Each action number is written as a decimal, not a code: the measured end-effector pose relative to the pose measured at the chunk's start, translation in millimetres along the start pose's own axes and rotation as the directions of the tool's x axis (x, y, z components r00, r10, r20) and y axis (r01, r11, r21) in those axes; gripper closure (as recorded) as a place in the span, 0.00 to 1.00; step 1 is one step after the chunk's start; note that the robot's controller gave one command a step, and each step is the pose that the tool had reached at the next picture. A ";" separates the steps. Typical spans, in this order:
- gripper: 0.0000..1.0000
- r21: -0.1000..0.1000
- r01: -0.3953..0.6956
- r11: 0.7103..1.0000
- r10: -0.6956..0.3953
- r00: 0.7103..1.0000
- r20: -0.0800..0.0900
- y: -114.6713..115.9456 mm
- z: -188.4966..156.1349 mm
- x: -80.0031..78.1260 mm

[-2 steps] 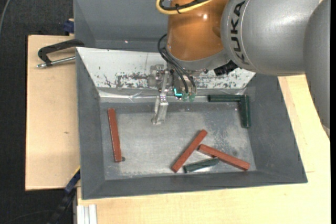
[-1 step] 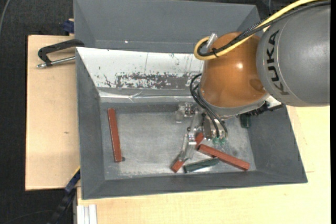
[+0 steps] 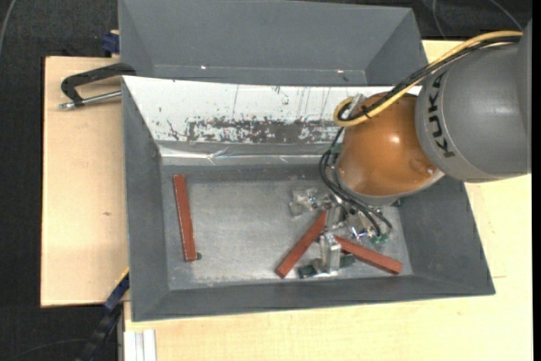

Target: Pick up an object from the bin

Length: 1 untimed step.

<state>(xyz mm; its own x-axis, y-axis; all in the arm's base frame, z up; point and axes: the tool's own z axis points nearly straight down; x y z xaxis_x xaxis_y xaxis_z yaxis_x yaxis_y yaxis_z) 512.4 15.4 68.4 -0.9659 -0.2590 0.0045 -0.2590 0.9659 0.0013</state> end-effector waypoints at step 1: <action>1.00 0.000 0.002 1.000 -0.002 1.000 0.004 1.2 -2.1 -1.3</action>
Offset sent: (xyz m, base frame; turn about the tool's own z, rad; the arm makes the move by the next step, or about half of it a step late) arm 0.0000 0.0000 0.0000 0.0000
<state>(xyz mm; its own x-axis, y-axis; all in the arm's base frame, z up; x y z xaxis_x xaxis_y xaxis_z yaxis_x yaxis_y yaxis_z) 513.4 16.9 70.5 -0.9654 -0.2609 0.0001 -0.2609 0.9654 0.0013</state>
